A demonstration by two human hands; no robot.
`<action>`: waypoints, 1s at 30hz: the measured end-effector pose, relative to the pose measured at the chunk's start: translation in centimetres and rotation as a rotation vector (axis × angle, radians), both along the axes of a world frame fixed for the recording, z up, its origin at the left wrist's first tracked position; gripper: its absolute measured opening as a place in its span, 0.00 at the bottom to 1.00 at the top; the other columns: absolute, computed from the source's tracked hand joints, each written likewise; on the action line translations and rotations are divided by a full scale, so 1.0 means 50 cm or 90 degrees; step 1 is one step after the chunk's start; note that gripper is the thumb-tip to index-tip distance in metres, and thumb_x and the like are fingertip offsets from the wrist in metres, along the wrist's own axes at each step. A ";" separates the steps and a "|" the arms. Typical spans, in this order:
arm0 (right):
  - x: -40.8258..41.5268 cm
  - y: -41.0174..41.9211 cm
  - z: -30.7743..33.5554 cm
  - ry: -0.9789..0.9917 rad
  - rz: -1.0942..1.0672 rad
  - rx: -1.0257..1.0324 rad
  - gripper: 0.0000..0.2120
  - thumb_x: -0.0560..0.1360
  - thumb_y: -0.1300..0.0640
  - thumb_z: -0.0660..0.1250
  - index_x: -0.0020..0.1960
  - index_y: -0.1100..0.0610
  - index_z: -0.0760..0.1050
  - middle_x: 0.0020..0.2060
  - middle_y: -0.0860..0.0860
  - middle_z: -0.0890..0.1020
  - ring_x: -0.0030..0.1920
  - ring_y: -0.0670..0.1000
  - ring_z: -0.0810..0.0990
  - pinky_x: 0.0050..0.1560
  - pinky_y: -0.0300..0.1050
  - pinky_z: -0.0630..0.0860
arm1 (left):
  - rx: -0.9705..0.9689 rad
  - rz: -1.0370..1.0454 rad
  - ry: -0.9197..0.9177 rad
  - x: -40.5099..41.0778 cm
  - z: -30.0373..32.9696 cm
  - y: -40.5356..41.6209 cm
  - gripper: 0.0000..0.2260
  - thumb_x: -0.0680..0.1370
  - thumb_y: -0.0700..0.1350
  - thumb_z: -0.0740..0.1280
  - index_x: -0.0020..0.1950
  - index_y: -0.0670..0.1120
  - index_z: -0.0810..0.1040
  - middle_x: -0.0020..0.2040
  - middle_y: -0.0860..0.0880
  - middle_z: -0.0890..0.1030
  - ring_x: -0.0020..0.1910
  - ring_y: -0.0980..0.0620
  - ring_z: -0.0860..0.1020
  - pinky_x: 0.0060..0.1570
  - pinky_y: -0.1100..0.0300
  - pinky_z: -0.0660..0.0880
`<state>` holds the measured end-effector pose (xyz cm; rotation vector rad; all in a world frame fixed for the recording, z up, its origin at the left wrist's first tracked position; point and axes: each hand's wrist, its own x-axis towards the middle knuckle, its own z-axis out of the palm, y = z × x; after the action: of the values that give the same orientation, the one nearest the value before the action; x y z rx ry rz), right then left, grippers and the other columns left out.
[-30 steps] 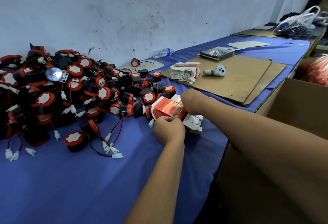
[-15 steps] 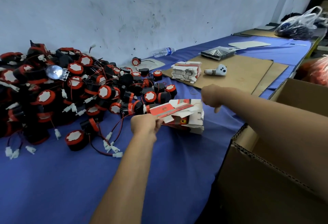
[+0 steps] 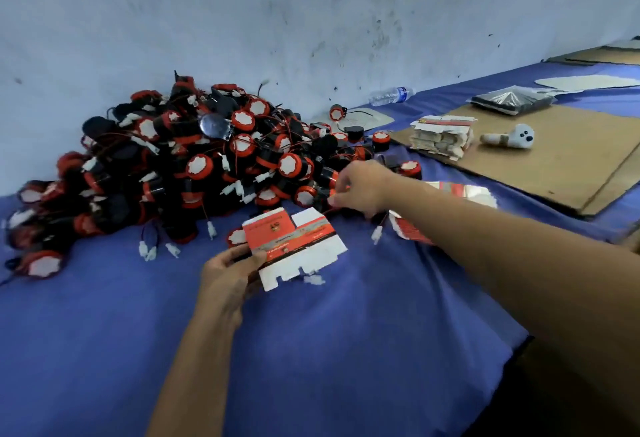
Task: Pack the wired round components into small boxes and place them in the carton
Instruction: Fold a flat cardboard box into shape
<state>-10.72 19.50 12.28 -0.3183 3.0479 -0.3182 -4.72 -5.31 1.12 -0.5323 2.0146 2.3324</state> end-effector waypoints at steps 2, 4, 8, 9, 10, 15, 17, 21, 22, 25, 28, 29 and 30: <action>0.018 -0.107 -0.036 -0.082 0.140 -0.033 0.44 0.72 0.31 0.72 0.78 0.55 0.66 0.72 0.53 0.73 0.72 0.58 0.70 0.71 0.54 0.69 | -0.007 0.074 0.019 0.023 -0.004 -0.063 0.08 0.78 0.37 0.73 0.57 0.40 0.84 0.48 0.40 0.87 0.41 0.45 0.84 0.36 0.56 0.79; 0.045 -0.197 -0.079 -0.104 0.241 -0.011 0.61 0.63 0.26 0.74 0.83 0.48 0.48 0.80 0.49 0.60 0.80 0.57 0.54 0.78 0.67 0.54 | -0.026 0.096 0.061 0.049 -0.002 -0.131 0.05 0.77 0.37 0.71 0.49 0.43 0.87 0.44 0.41 0.88 0.40 0.45 0.84 0.37 0.55 0.78; 0.086 -0.335 -0.151 -0.016 0.323 -0.034 0.66 0.61 0.27 0.77 0.83 0.48 0.42 0.78 0.51 0.63 0.79 0.57 0.57 0.78 0.69 0.46 | -0.093 0.079 0.100 0.101 0.003 -0.244 0.13 0.78 0.35 0.69 0.42 0.51 0.89 0.40 0.46 0.88 0.35 0.52 0.85 0.33 0.59 0.79; 0.097 -0.351 -0.163 0.002 0.320 -0.058 0.66 0.61 0.29 0.78 0.83 0.48 0.42 0.78 0.51 0.61 0.79 0.57 0.57 0.78 0.68 0.46 | -0.081 0.078 0.109 0.108 0.005 -0.253 0.15 0.78 0.34 0.69 0.41 0.52 0.89 0.39 0.48 0.88 0.34 0.53 0.84 0.32 0.60 0.79; 0.108 -0.367 -0.179 0.023 0.319 -0.080 0.65 0.62 0.29 0.78 0.83 0.48 0.42 0.79 0.53 0.59 0.79 0.57 0.56 0.78 0.66 0.49 | -0.058 0.081 0.108 0.113 0.004 -0.264 0.16 0.78 0.34 0.69 0.40 0.52 0.89 0.39 0.48 0.87 0.33 0.54 0.84 0.31 0.61 0.79; 0.148 -0.449 -0.262 0.096 0.355 -0.308 0.45 0.69 0.35 0.74 0.78 0.49 0.58 0.68 0.48 0.63 0.61 0.54 0.75 0.61 0.50 0.76 | 0.072 0.056 0.110 0.120 -0.012 -0.351 0.06 0.76 0.46 0.71 0.45 0.48 0.89 0.45 0.45 0.87 0.43 0.47 0.84 0.45 0.53 0.77; 0.154 -0.453 -0.278 0.128 0.299 -0.405 0.43 0.70 0.37 0.73 0.78 0.48 0.60 0.68 0.47 0.62 0.58 0.48 0.75 0.58 0.47 0.78 | 0.221 -0.023 0.106 0.123 -0.014 -0.360 0.20 0.74 0.57 0.72 0.55 0.44 0.87 0.56 0.40 0.86 0.55 0.42 0.84 0.57 0.46 0.78; 0.143 -0.446 -0.279 0.168 0.167 -0.512 0.40 0.69 0.34 0.70 0.75 0.49 0.66 0.61 0.45 0.66 0.57 0.34 0.71 0.54 0.25 0.70 | 0.230 -0.259 0.199 0.126 -0.011 -0.350 0.29 0.69 0.49 0.82 0.67 0.41 0.81 0.62 0.40 0.83 0.62 0.42 0.82 0.59 0.48 0.80; 0.143 -0.446 -0.277 0.160 0.158 -0.519 0.38 0.70 0.33 0.68 0.75 0.49 0.67 0.60 0.44 0.68 0.57 0.34 0.71 0.54 0.25 0.69 | 0.149 -0.273 0.211 0.126 -0.012 -0.339 0.28 0.70 0.43 0.79 0.69 0.44 0.79 0.64 0.41 0.83 0.63 0.42 0.82 0.58 0.50 0.81; 0.148 -0.450 -0.279 0.168 0.159 -0.501 0.34 0.72 0.33 0.64 0.73 0.46 0.67 0.57 0.42 0.71 0.55 0.37 0.73 0.50 0.28 0.70 | -0.015 -0.159 0.193 0.120 -0.028 -0.303 0.20 0.70 0.37 0.71 0.58 0.55 0.85 0.59 0.47 0.86 0.59 0.46 0.84 0.51 0.56 0.82; 0.148 -0.454 -0.276 0.180 0.157 -0.505 0.33 0.74 0.35 0.64 0.75 0.47 0.64 0.58 0.43 0.71 0.56 0.39 0.73 0.49 0.27 0.70 | -0.115 -0.076 0.210 0.114 -0.038 -0.272 0.15 0.72 0.38 0.68 0.55 0.52 0.85 0.53 0.49 0.88 0.53 0.49 0.86 0.45 0.61 0.82; 0.146 -0.452 -0.274 0.189 0.155 -0.510 0.32 0.75 0.36 0.64 0.75 0.47 0.63 0.59 0.44 0.70 0.56 0.40 0.73 0.50 0.28 0.70 | -0.134 -0.057 0.217 0.110 -0.041 -0.267 0.14 0.75 0.38 0.69 0.57 0.51 0.84 0.53 0.50 0.88 0.53 0.50 0.86 0.45 0.61 0.82; 0.144 -0.450 -0.274 0.202 0.154 -0.510 0.32 0.76 0.37 0.64 0.76 0.47 0.62 0.59 0.44 0.70 0.55 0.41 0.72 0.51 0.29 0.70 | -0.150 -0.035 0.221 0.107 -0.043 -0.267 0.13 0.77 0.37 0.70 0.58 0.50 0.84 0.53 0.50 0.88 0.52 0.50 0.87 0.45 0.59 0.83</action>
<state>-3.54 -3.00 -1.42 -0.8239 2.9442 -1.5925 0.61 -18.64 -1.04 -0.0699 2.4341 2.2996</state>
